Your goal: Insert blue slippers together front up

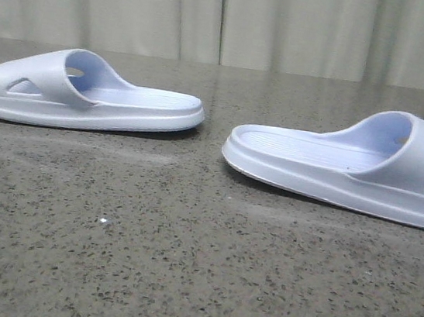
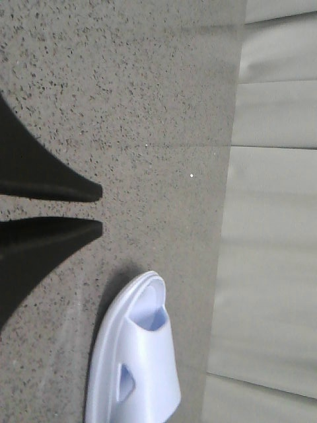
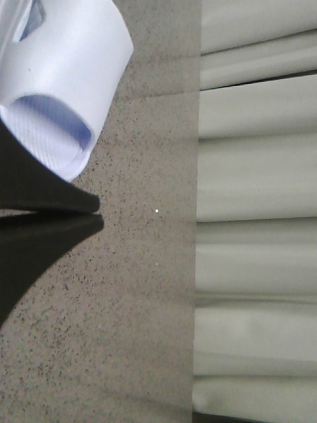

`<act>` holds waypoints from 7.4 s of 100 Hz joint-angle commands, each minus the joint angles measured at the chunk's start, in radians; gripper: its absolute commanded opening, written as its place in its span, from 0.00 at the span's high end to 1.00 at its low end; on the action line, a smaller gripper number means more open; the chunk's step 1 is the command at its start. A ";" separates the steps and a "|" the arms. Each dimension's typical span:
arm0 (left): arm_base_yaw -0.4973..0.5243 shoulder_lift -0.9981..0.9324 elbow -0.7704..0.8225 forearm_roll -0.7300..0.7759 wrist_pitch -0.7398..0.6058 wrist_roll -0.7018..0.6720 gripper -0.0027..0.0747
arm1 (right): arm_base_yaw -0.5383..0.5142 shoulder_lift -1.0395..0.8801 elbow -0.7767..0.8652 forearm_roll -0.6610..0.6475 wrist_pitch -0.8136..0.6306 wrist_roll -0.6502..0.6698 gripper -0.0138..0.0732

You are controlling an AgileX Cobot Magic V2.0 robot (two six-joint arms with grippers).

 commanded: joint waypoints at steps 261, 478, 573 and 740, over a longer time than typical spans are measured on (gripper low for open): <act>0.000 0.821 -0.603 -0.429 0.300 0.162 0.40 | -0.349 1.245 -0.692 0.830 0.842 -0.579 0.96; 0.420 1.336 -0.843 -1.439 0.990 1.049 0.95 | -0.349 1.203 -0.853 1.151 1.077 -0.702 0.96; 0.418 1.318 -0.841 -1.353 0.944 1.020 0.95 | -0.351 1.200 -1.072 1.145 1.191 -0.670 0.93; 0.122 1.321 -0.819 -1.510 1.061 0.968 0.95 | 0.106 1.635 -1.072 1.485 1.019 -0.906 0.93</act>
